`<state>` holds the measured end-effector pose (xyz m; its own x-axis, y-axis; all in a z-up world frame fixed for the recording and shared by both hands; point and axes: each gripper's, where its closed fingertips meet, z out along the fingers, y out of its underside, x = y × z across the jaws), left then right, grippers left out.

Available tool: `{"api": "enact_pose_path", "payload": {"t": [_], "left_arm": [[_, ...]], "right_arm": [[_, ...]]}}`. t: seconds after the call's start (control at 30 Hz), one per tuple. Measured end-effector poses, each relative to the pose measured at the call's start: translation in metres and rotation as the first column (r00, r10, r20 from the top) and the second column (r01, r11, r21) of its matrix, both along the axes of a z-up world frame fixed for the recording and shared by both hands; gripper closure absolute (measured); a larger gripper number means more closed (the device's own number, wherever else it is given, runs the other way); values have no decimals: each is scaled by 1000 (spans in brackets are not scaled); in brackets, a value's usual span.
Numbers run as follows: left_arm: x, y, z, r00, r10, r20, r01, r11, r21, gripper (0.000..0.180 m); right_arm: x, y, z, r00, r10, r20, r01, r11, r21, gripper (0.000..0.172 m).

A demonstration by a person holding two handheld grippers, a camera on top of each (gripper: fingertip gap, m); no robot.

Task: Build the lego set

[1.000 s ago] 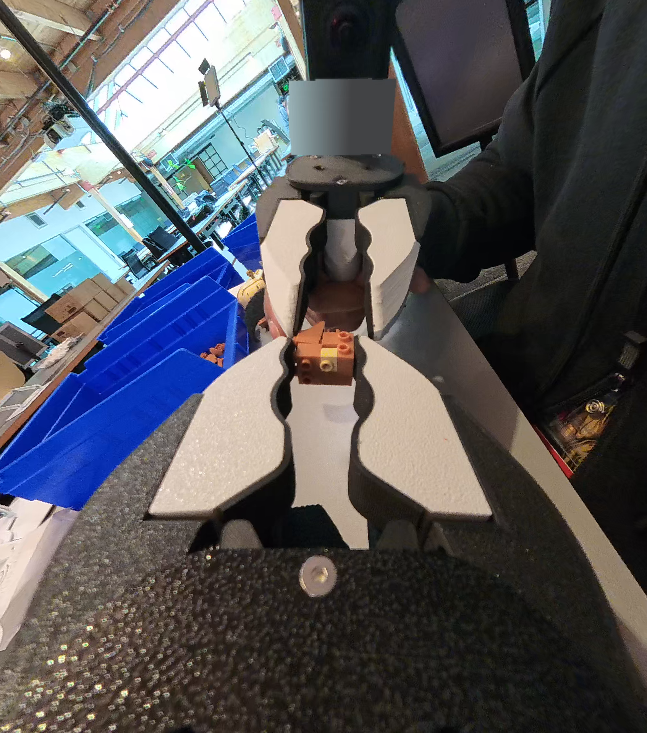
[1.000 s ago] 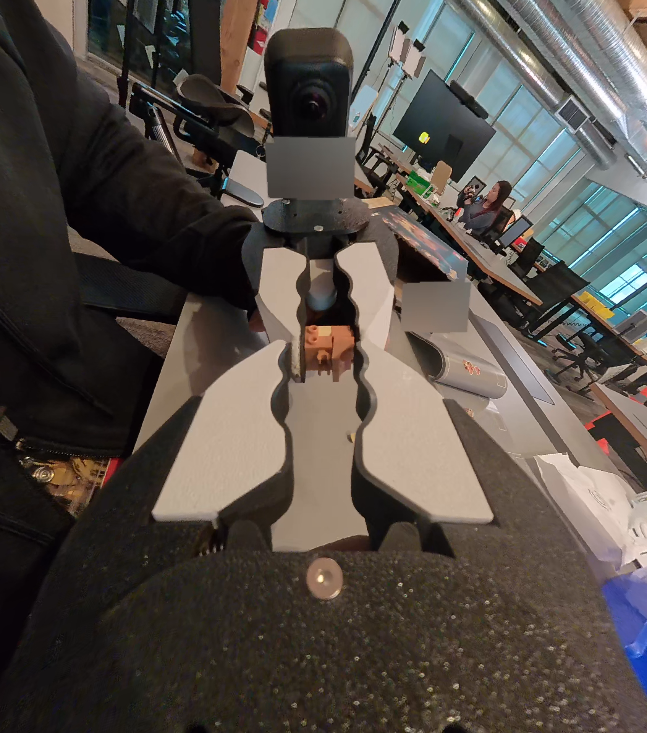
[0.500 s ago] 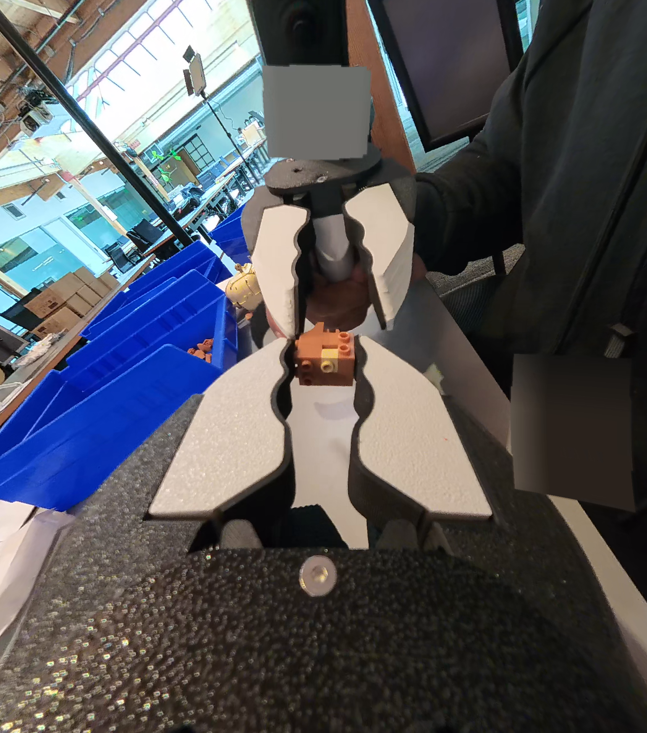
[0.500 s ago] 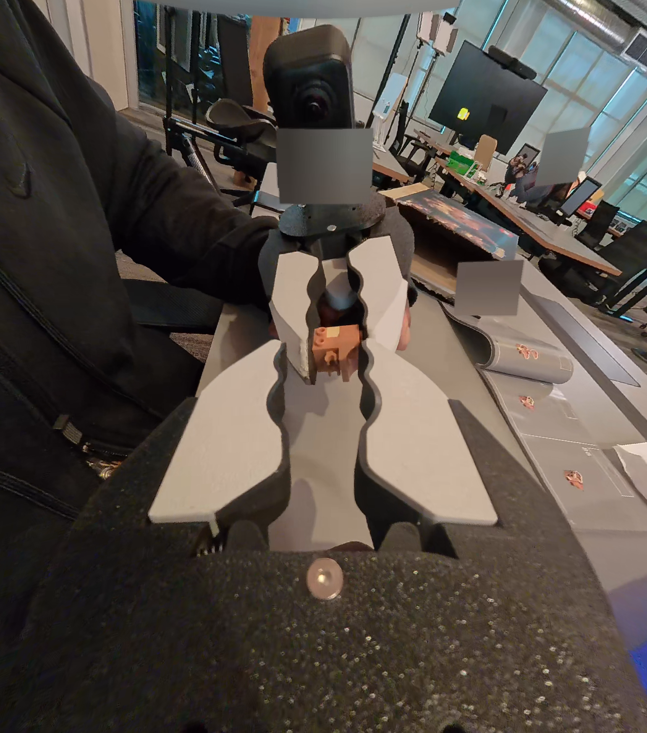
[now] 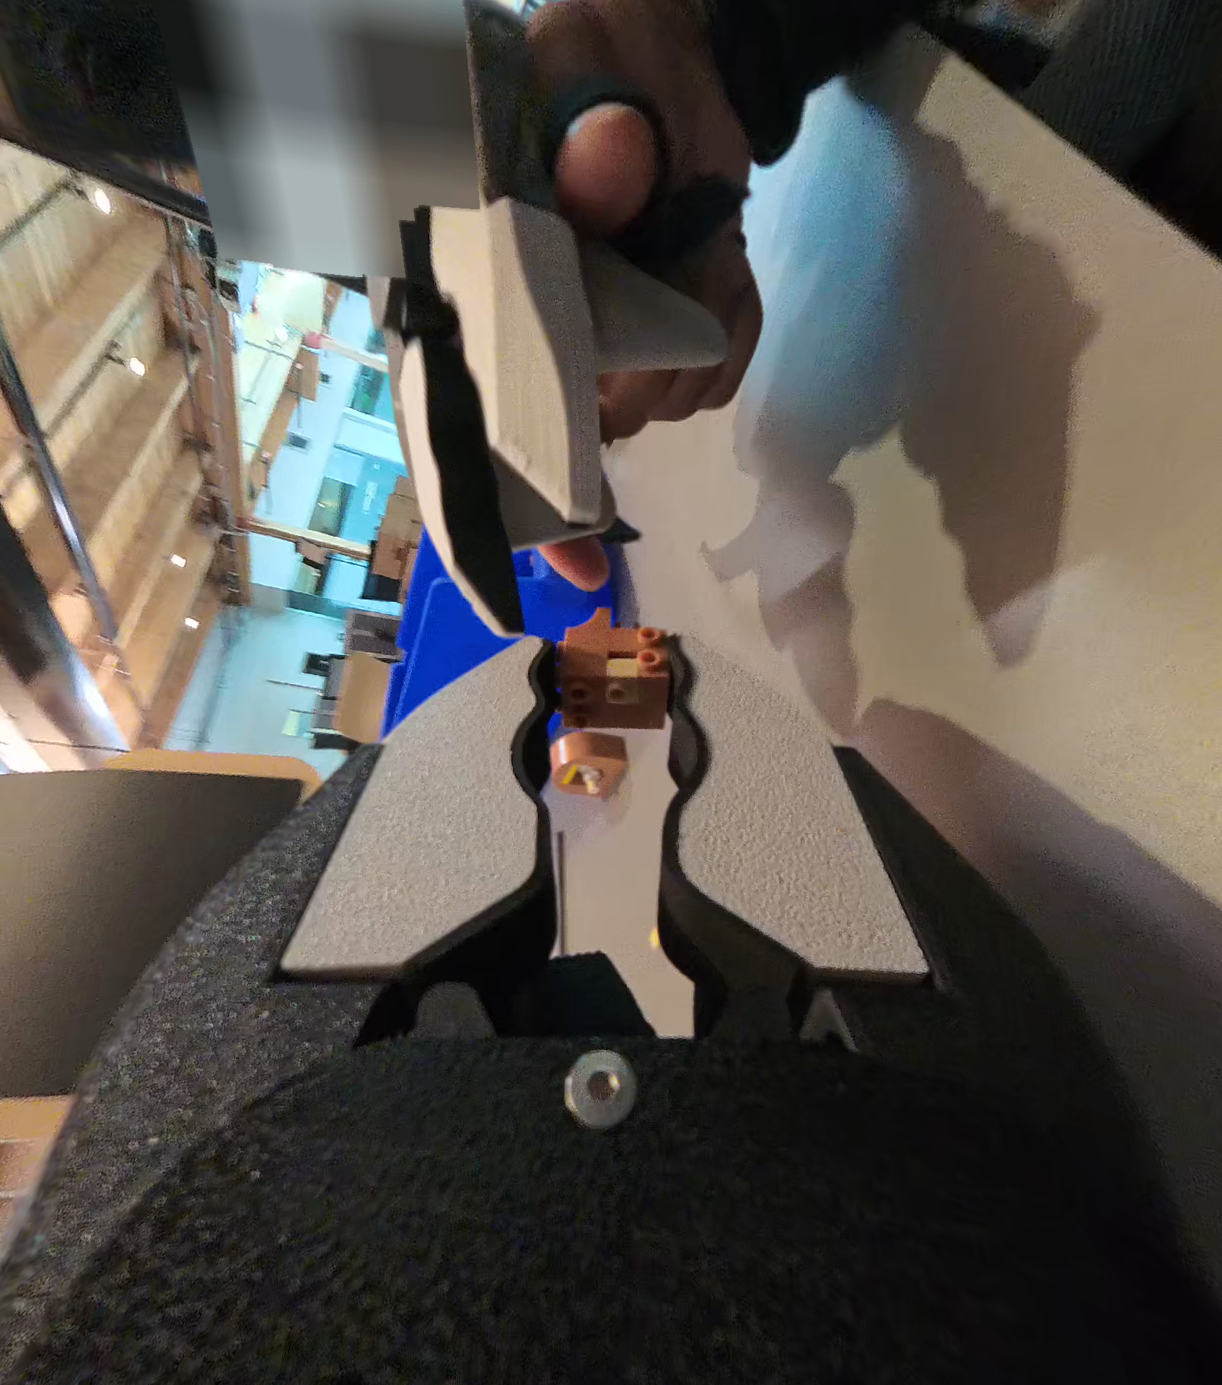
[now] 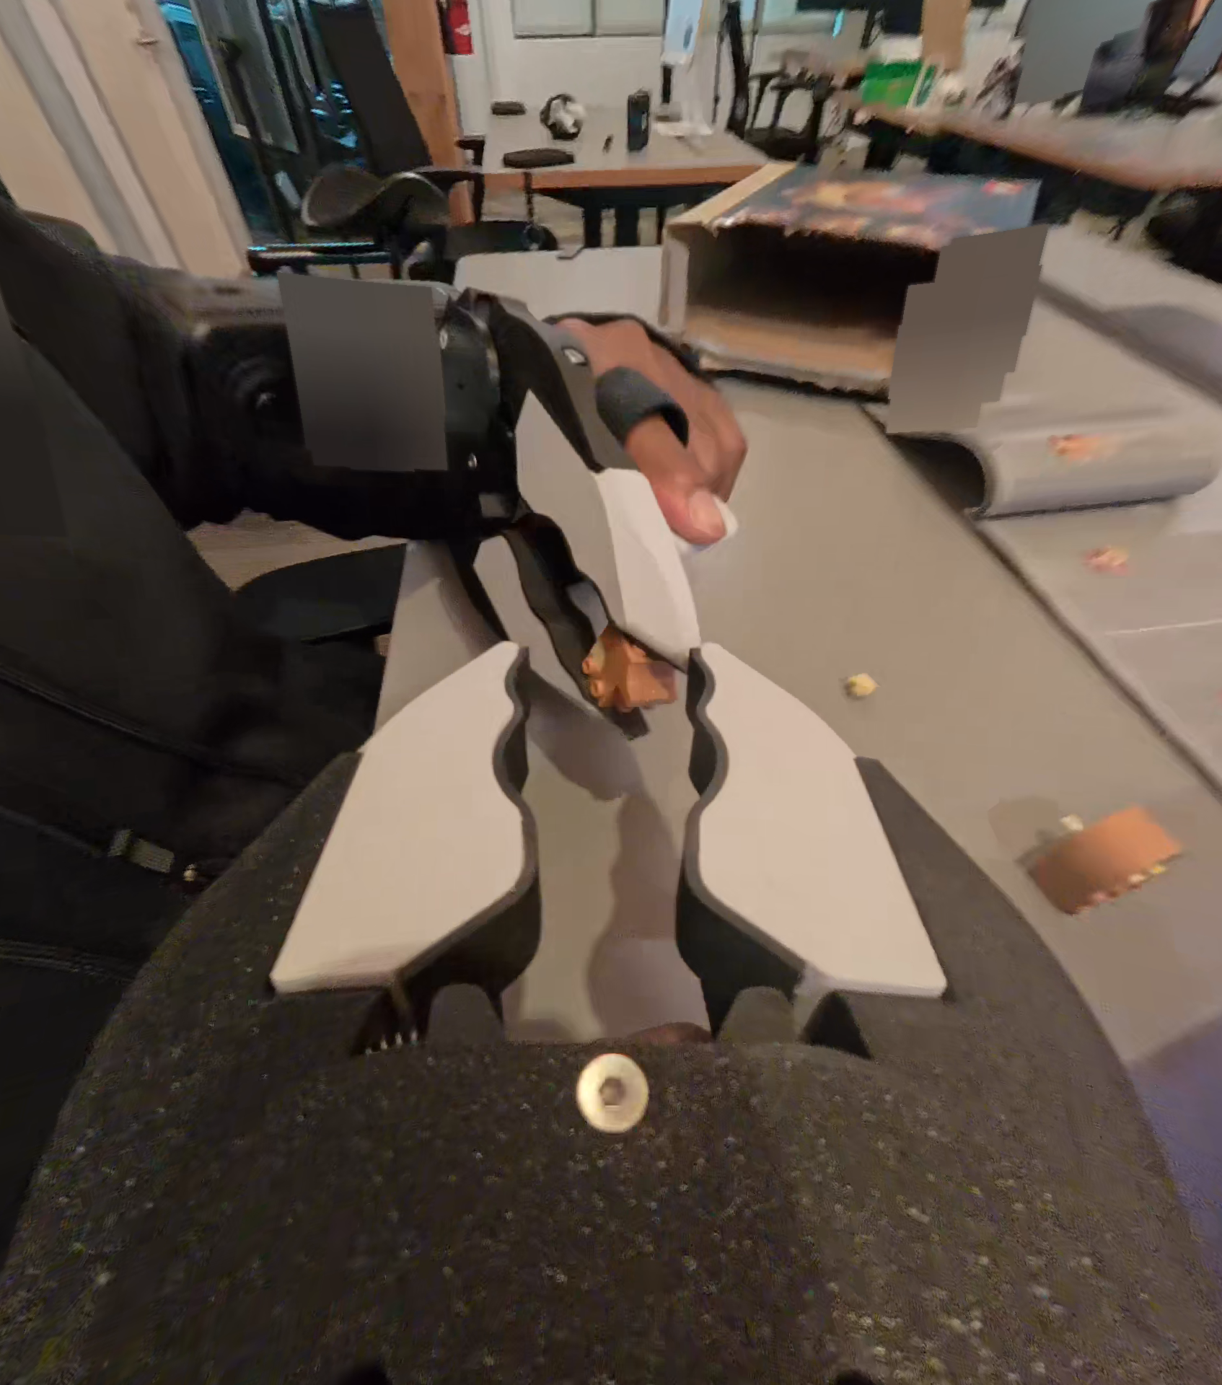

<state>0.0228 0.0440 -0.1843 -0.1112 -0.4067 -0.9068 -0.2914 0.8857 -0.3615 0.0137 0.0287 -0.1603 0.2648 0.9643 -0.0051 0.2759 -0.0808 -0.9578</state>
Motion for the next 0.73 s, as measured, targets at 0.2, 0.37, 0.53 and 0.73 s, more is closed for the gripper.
{"api": "enact_pose_path", "payload": {"t": [0.2,0.37,0.53,0.73], "left_arm": [[2,-8,5,997,-67,43,61,990,128,153],[4,-12,6,994,-97,58,86,983,164,153],[3,-10,-4,996,-82,33,78,992,96,136],[-12,11,-26,996,23,-85,-38,984,-174,128]], "right_arm": [[-1,12,-12,1000,-12,4,12,992,-128,133],[-10,0,-18,998,66,7,-64,986,-156,151],[-7,6,-26,996,27,83,-23,999,-49,154],[-2,16,-48,972,-27,232,23,1000,19,154]]}}
